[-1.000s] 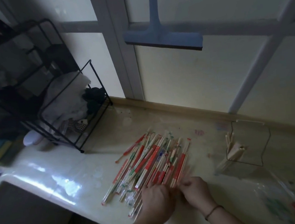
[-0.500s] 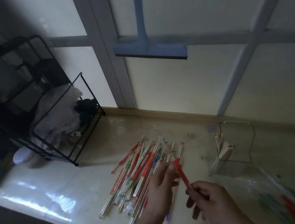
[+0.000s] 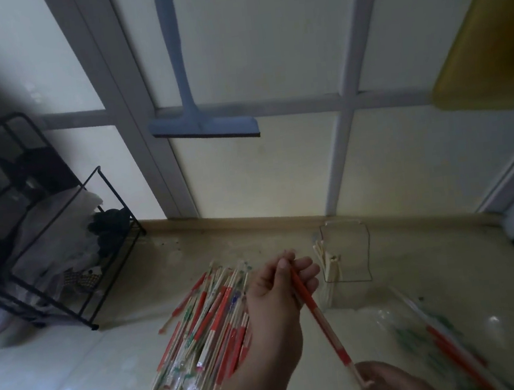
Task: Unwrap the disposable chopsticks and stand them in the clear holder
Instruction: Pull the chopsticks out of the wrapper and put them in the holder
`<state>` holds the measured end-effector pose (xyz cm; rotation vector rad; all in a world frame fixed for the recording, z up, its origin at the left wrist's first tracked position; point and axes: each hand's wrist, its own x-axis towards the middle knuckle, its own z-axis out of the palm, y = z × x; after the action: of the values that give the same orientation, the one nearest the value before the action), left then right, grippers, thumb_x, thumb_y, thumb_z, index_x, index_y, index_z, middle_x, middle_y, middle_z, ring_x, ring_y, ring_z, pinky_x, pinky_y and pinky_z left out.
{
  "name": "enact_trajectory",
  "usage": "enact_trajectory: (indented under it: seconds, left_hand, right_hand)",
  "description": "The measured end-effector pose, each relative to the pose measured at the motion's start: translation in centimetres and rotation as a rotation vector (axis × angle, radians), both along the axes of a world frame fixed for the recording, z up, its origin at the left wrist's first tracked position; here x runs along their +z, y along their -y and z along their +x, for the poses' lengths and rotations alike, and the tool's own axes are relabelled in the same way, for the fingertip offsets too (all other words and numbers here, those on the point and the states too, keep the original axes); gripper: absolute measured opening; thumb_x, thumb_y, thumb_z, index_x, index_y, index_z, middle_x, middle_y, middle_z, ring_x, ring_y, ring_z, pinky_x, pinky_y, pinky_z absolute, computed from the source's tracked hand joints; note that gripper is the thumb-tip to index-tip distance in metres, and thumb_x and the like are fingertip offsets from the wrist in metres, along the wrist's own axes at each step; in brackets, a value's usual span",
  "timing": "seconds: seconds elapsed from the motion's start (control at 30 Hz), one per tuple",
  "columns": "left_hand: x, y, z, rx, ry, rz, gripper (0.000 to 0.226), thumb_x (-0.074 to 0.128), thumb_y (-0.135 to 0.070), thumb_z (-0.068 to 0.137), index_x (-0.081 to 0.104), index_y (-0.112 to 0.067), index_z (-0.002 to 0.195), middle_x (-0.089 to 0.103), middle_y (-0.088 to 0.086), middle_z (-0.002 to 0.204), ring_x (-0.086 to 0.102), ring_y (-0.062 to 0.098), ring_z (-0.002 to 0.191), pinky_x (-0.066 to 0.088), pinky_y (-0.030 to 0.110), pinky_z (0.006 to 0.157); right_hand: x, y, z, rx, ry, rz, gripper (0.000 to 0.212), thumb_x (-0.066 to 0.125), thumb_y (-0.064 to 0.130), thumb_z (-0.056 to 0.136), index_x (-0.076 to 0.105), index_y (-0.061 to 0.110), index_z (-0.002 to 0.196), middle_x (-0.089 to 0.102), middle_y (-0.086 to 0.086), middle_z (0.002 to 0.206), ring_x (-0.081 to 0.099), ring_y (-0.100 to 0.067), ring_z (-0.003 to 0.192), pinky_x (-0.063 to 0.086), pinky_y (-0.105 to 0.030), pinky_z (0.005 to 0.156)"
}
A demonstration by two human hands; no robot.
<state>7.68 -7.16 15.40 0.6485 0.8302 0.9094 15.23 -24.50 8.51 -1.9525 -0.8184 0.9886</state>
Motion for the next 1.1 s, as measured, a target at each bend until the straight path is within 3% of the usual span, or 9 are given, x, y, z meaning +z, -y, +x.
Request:
enact_trajectory:
  seconds: [0.03,0.13,0.23,0.43,0.7,0.87,0.97,1.1]
  left_hand:
    - [0.2,0.2,0.3,0.017,0.012,-0.011,0.019,0.047,-0.01,0.101,0.064,0.0,0.104,0.073,0.019,0.088,0.072,0.027,0.078,0.06,0.03,0.067]
    - [0.5,0.7,0.9,0.013,0.009,0.017,0.02,0.047,-0.01,0.101,0.062,0.001,0.108,0.072,0.022,0.095,0.071,0.026,0.079,0.059,0.031,0.068]
    - [0.5,1.3,0.9,-0.055,-0.033,0.086,0.022,0.048,-0.013,0.1,0.062,0.001,0.11,0.073,0.019,0.095,0.071,0.025,0.081,0.058,0.032,0.072]
    - [0.3,3.0,0.9,-0.128,-0.077,0.121,0.017,0.05,-0.011,0.099,0.064,-0.001,0.099,0.072,0.015,0.086,0.07,0.025,0.078,0.058,0.033,0.072]
    - [0.6,3.5,0.6,-0.123,-0.094,0.135,0.019,0.051,-0.012,0.099,0.065,0.0,0.096,0.072,0.017,0.084,0.072,0.026,0.077,0.058,0.034,0.072]
    - [0.3,4.6,0.5,-0.126,-0.109,0.119,0.021,0.051,-0.014,0.099,0.066,-0.003,0.091,0.072,0.02,0.085,0.071,0.027,0.075,0.057,0.033,0.07]
    - [0.4,4.6,0.7,-0.171,-0.123,0.132,0.022,0.049,-0.013,0.1,0.065,-0.004,0.088,0.072,0.018,0.082,0.071,0.025,0.073,0.056,0.033,0.068]
    - [1.0,2.9,0.2,-0.22,-0.162,0.165,0.022,0.048,-0.011,0.1,0.065,-0.002,0.089,0.072,0.019,0.085,0.071,0.027,0.076,0.057,0.034,0.068]
  right_hand:
    - [0.0,-0.1,-0.7,-0.025,0.06,0.035,0.017,0.074,0.018,0.08,0.076,0.034,0.075,0.073,0.01,0.076,0.067,0.001,0.07,0.05,-0.012,0.068]
    - [0.1,-0.2,-0.3,-0.085,-0.038,0.118,0.02,0.071,0.013,0.084,0.075,0.019,0.066,0.068,-0.006,0.06,0.065,-0.013,0.056,0.049,-0.018,0.059]
    - [-0.7,0.1,0.6,-0.105,-0.081,0.12,0.019,0.068,0.009,0.087,0.073,0.016,0.07,0.058,-0.016,0.055,0.058,-0.028,0.052,0.044,-0.027,0.055]
    - [0.4,0.1,2.0,-0.115,-0.205,0.149,0.019,0.066,-0.003,0.085,0.073,0.006,0.07,0.055,-0.01,0.051,0.051,-0.022,0.049,0.037,-0.025,0.053]
    - [0.9,0.1,1.9,-0.093,-0.198,0.206,0.019,0.065,-0.006,0.085,0.072,0.002,0.069,0.049,-0.01,0.047,0.044,-0.019,0.044,0.034,-0.022,0.048]
    - [0.2,0.6,1.1,-0.135,-0.138,0.19,0.022,0.069,-0.004,0.081,0.073,0.005,0.062,0.053,-0.02,0.051,0.046,-0.019,0.045,0.035,-0.027,0.054]
    - [0.6,0.8,0.8,-0.13,-0.165,0.14,0.02,0.067,-0.001,0.083,0.071,0.004,0.063,0.045,-0.014,0.046,0.042,-0.019,0.046,0.032,-0.027,0.055]
    - [2.8,0.9,2.2,-0.013,-0.202,0.16,0.026,0.063,0.001,0.089,0.072,0.013,0.069,0.049,-0.008,0.046,0.042,-0.018,0.044,0.032,-0.024,0.048]
